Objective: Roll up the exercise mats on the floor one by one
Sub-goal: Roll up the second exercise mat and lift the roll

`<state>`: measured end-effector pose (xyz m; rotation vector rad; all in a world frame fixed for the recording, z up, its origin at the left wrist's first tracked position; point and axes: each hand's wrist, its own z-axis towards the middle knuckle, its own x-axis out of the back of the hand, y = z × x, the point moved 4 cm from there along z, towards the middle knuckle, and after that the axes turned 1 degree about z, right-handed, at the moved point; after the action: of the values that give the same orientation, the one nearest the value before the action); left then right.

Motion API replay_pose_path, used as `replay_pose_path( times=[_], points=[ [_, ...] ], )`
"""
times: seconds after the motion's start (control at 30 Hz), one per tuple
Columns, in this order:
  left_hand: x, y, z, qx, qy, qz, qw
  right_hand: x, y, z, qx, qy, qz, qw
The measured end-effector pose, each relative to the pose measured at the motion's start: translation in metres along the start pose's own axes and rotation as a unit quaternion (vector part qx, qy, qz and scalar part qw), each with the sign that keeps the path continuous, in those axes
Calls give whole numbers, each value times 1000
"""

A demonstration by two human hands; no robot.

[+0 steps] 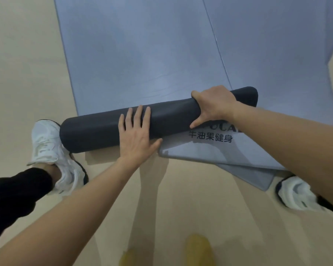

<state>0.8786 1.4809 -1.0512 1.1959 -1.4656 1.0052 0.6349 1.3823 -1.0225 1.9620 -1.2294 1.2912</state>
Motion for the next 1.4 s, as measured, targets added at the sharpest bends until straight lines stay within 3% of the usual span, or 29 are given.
replay_pose_path(
  times=[0.23, 0.4, 0.5, 0.6, 0.73, 0.9, 1.17, 1.27, 1.4],
  points=[
    [-10, 33, -65, -114, -69, 49, 990, -42, -15, -109, -65, -105, 46, 991],
    [-17, 44, -103, -200, -84, 47, 975, -96, -41, -163, -100, -226, 153, 957],
    [-18, 44, -108, -237, -96, 43, 966, -119, -49, -178, -109, -245, 200, 942],
    [-16, 47, -104, -232, -121, 44, 964, -125, -50, -190, -117, -204, 208, 949],
    [-12, 45, -82, -207, -170, 12, 963, -117, -52, -197, -80, -61, 91, 991],
    [-1, 39, -43, -175, -270, -33, 946, -107, -74, -195, -40, 79, 22, 996],
    [3, 48, -2, -150, -382, -69, 909, -136, -92, -190, -148, -44, 14, 988],
    [0, 45, -5, -163, -346, -80, 920, -136, -79, -183, -121, 6, 24, 992],
    [3, 33, -25, -217, -184, -95, 954, -132, -57, -168, -78, 69, 27, 994]
  ],
)
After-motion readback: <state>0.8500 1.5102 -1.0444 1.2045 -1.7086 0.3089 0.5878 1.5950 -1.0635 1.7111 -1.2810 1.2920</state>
